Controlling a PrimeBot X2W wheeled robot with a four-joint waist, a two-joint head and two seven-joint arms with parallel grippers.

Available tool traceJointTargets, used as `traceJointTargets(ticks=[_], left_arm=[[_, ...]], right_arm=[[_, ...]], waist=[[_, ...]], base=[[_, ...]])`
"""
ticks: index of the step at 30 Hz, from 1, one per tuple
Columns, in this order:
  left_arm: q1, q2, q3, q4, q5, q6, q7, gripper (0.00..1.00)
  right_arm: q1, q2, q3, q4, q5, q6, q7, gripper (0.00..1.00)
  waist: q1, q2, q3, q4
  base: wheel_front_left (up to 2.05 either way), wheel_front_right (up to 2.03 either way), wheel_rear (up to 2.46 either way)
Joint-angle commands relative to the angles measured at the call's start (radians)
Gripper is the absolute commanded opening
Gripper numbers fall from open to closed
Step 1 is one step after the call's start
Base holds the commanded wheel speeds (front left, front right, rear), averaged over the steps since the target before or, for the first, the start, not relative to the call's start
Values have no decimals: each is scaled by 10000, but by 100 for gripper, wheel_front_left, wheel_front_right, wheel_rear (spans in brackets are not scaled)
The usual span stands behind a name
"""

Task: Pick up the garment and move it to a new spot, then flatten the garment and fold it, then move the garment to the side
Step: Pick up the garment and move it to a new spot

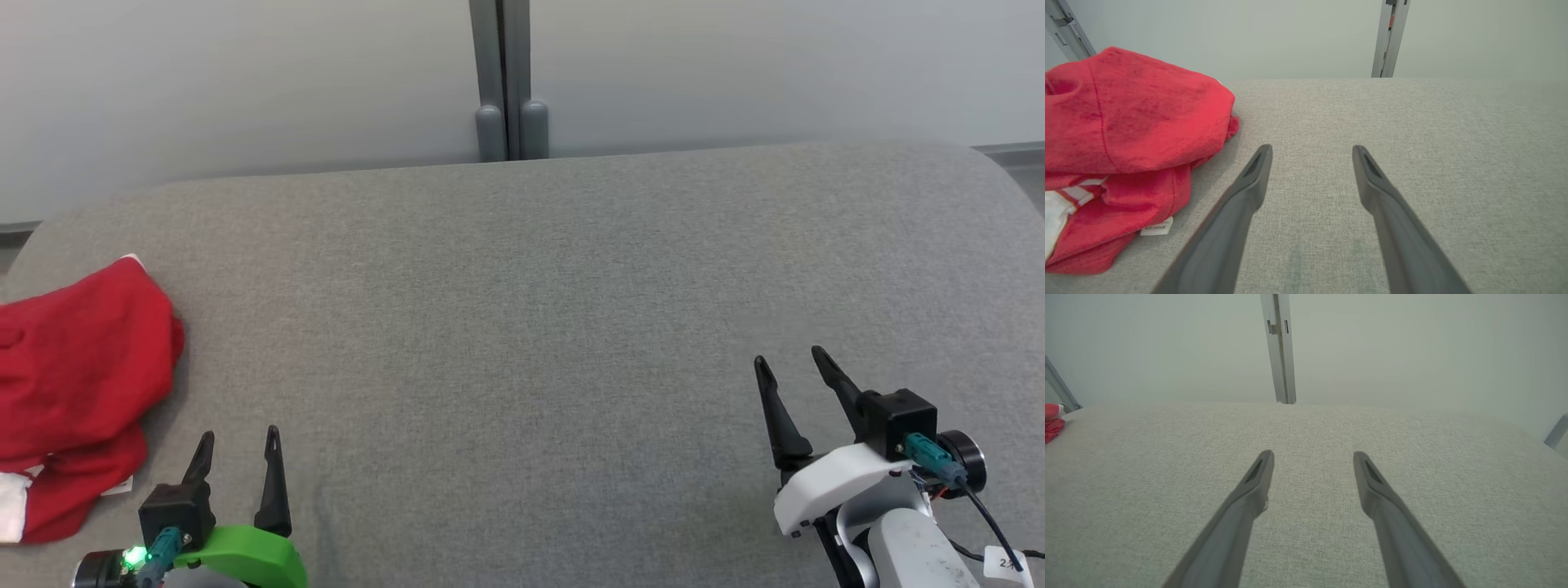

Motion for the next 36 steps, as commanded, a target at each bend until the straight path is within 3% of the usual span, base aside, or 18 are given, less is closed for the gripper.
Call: traceJointTargets(ticks=[1,13,21,27,36], left_arm=[[-93,-9,93,46,215,-29,-83,100],[-36,87,745,406,876,-47,-249,100],[62,45,1344,567,799,2,-242,100],[238,-45,1761,694,723,14,-242,100],[-203,-189,2087,889,477,-185,-242,100]], right_arm=[[-103,-52,14,11,-173,2,-95,100],[-223,-61,457,149,-602,-1,-273,100],[-359,-59,779,337,-415,-2,-271,100],[-460,-64,898,402,-416,-2,-273,100],[-648,-62,978,418,-693,-2,-273,100]], waist=[[0,0,67,507],[0,0,322,3101],[0,0,411,4430],[0,0,486,4877],[0,0,889,4761]], base=[[0,0,0],[0,0,0],[0,0,0],[0,0,0],[0,0,0]])
